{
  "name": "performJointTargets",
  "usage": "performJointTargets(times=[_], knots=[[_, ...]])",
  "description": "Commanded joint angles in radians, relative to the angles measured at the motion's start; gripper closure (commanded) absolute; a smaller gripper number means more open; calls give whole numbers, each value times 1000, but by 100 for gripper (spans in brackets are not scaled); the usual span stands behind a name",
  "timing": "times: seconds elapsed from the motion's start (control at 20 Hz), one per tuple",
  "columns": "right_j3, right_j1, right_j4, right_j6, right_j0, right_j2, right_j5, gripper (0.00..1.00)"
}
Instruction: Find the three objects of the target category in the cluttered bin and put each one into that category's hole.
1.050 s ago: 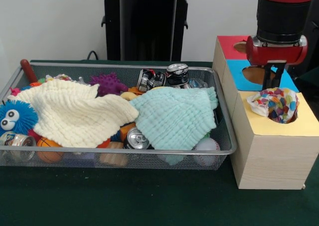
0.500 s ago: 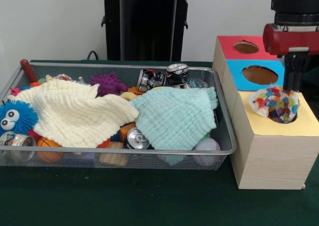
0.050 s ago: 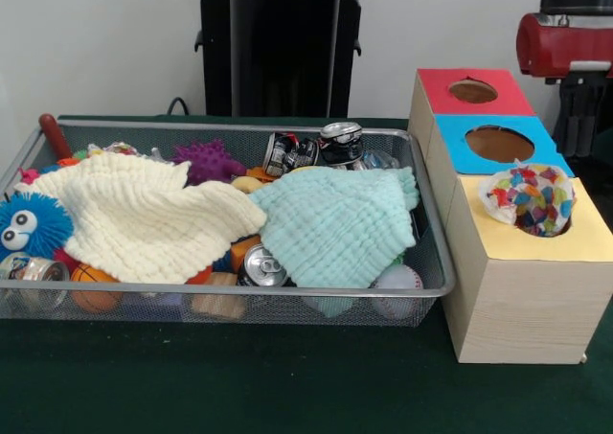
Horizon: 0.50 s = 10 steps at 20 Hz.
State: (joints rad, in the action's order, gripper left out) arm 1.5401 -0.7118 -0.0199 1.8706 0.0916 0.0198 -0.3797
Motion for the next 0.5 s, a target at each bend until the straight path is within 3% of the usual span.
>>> performJointTargets(times=[0.05, 0.5], knots=[[-10, 28, 22, 143, -20, -4, -78, 100], [-37, 95, 28, 131, -32, -11, -106, 100]])
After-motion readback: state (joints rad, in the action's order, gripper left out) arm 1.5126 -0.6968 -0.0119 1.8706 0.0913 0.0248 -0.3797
